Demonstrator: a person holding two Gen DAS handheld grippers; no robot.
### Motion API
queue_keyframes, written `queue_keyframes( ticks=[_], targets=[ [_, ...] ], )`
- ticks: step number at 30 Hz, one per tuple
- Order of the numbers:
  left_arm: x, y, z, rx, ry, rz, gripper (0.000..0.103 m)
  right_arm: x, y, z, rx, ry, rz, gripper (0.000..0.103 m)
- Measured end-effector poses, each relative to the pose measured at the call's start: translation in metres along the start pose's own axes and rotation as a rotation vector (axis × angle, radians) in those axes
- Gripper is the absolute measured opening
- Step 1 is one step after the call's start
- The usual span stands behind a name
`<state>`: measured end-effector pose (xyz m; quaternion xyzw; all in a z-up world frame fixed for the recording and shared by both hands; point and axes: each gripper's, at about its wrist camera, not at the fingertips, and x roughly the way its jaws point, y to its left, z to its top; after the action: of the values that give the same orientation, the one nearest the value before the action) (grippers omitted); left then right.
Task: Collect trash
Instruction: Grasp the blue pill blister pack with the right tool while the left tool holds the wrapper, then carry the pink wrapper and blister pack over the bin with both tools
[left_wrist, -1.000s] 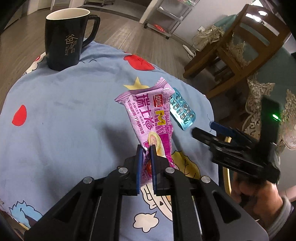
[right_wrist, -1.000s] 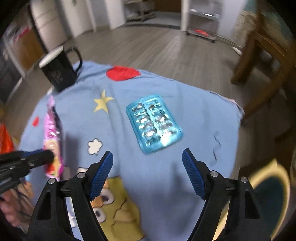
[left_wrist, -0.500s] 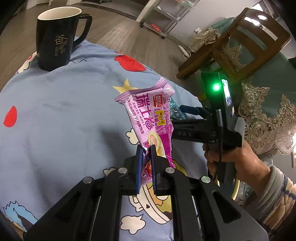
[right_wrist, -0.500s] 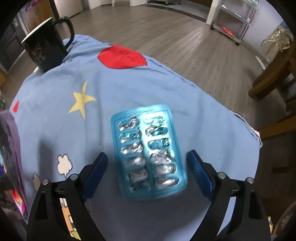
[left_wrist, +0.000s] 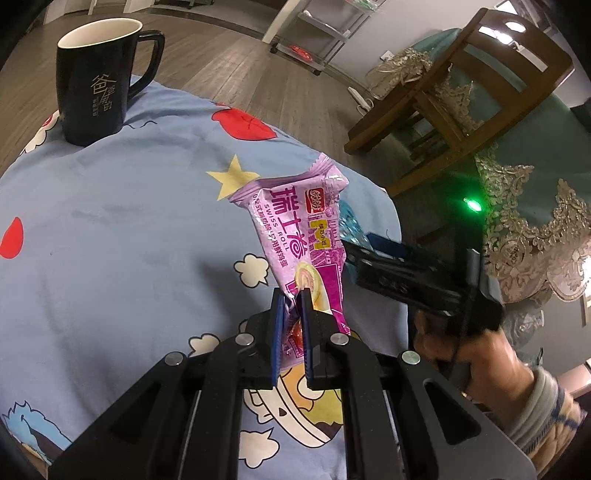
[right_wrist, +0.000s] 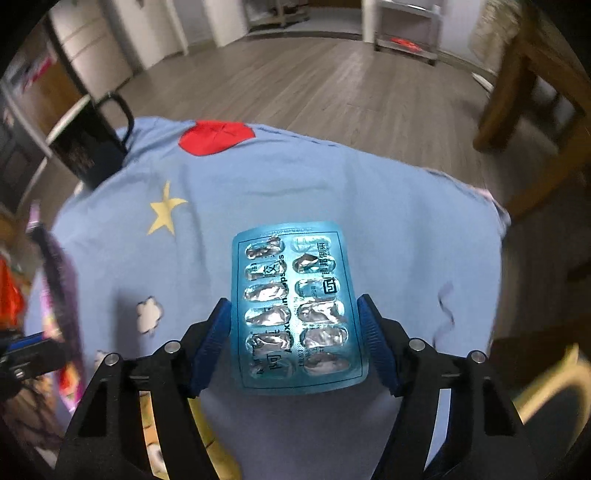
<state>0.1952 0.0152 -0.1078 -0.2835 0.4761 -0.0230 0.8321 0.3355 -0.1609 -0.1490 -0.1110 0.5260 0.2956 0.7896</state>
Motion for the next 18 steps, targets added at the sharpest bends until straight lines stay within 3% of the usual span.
queue_keyframes(
  ticks=[5, 18],
  targets=[
    [0.000, -0.003, 0.000, 0.008, 0.000, -0.004, 0.008, -0.039, 0.003, -0.026, 0.081, -0.071, 0.035, 0.070],
    [0.000, -0.021, -0.007, 0.066, 0.001, -0.001, 0.008, -0.137, 0.007, -0.088, 0.253, -0.240, 0.009, 0.070]
  ],
)
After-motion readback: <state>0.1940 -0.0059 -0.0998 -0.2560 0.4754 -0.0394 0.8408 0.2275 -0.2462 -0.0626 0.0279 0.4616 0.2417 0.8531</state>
